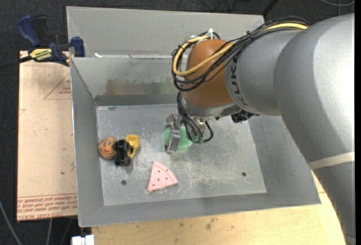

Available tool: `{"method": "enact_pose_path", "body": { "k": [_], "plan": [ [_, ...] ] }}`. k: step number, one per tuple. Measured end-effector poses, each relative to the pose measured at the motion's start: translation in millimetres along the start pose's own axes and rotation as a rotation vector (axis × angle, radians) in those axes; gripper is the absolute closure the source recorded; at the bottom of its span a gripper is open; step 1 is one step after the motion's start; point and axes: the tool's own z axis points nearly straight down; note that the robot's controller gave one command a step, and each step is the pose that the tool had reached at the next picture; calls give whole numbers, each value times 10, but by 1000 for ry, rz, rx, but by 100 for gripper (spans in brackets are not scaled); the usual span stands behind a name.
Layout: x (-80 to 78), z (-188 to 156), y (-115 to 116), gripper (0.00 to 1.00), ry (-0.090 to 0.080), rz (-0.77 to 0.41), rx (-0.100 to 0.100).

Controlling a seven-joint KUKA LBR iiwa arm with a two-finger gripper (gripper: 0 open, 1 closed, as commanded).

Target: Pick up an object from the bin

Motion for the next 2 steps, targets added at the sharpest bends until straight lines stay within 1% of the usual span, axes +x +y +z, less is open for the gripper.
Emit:
{"method": "enact_pose_path", "body": {
  "k": [1, 2],
  "plan": [
    [0, 0, -1, 100, 0, 0, 0],
    [-150, -1249, -80, 100, -2, -7, 0]
  ]
}}
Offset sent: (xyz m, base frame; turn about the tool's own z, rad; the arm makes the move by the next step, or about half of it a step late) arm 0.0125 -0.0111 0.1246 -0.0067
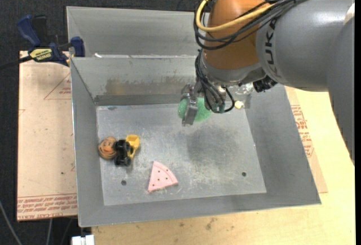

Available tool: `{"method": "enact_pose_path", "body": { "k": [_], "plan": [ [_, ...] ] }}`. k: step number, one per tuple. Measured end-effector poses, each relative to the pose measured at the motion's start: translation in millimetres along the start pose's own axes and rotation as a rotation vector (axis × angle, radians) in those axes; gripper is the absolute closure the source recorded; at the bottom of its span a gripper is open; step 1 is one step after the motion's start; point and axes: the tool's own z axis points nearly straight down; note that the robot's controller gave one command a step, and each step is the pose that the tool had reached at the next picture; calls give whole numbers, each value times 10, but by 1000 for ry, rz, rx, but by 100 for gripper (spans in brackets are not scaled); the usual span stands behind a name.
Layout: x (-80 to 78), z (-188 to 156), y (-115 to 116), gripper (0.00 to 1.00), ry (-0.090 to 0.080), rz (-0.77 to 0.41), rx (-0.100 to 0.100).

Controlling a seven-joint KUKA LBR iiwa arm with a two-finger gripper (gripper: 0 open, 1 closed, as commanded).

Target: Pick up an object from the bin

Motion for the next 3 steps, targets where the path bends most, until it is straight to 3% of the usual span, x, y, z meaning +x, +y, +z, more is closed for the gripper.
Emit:
{"method": "enact_pose_path", "body": {
  "k": [2, 3],
  "plan": [
    [3, -21, -3, 100, 5, 0, 1],
    [64, -1051, -12, 100, 0, -238, 0]
  ]
}}
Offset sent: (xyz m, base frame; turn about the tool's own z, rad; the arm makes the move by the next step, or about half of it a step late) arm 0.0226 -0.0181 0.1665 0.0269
